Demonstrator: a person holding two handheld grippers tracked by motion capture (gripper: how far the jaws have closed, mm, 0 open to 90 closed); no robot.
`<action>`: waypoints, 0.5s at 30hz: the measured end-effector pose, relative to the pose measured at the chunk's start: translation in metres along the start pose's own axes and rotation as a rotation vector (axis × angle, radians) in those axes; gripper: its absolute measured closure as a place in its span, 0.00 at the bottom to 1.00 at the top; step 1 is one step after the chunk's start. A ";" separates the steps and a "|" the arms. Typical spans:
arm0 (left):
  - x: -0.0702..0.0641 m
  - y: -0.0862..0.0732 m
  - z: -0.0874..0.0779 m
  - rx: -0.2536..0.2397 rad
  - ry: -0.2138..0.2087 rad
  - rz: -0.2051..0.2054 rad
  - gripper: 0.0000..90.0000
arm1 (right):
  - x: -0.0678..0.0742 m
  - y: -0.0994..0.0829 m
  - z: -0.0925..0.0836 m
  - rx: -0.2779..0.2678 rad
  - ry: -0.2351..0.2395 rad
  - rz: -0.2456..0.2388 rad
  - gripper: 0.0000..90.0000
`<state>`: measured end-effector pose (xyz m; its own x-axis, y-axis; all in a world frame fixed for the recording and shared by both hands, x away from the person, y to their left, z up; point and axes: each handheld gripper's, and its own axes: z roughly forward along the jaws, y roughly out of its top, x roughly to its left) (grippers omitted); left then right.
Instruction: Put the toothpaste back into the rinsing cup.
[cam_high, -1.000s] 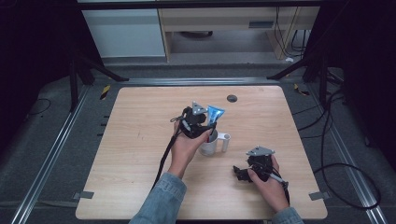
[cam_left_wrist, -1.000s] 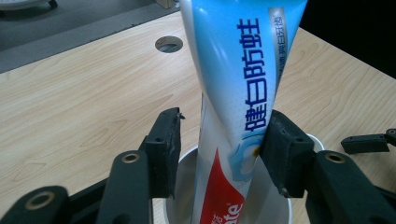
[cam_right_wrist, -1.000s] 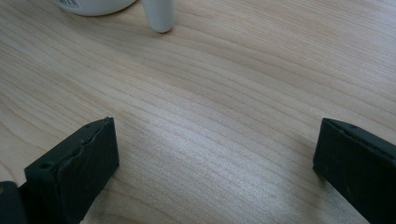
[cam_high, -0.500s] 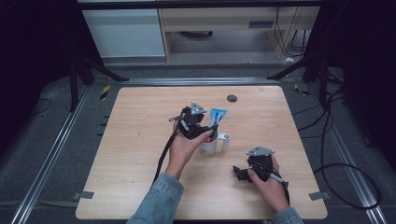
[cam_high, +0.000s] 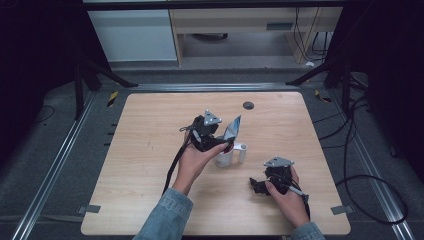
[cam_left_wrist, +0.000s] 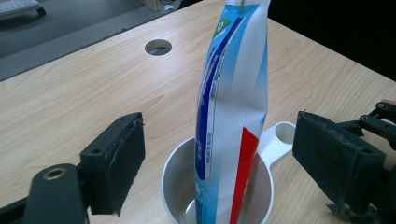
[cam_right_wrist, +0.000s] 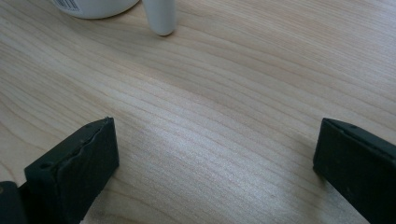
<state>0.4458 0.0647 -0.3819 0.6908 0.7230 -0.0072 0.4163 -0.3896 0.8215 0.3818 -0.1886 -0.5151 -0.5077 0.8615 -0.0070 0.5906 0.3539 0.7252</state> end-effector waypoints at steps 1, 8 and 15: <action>0.001 0.000 -0.002 0.005 0.001 0.005 0.18 | 0.000 0.000 0.000 0.000 0.000 0.000 0.00; 0.004 -0.001 -0.014 0.005 0.008 0.015 0.16 | 0.000 0.000 0.000 0.000 -0.001 -0.002 0.00; 0.012 -0.003 -0.022 0.009 0.028 0.008 0.14 | 0.000 0.000 0.000 0.000 0.000 0.000 0.00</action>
<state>0.4398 0.0873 -0.3723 0.6774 0.7355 0.0156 0.4162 -0.4006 0.8162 0.3817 -0.1886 -0.5151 -0.5075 0.8616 -0.0071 0.5906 0.3539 0.7252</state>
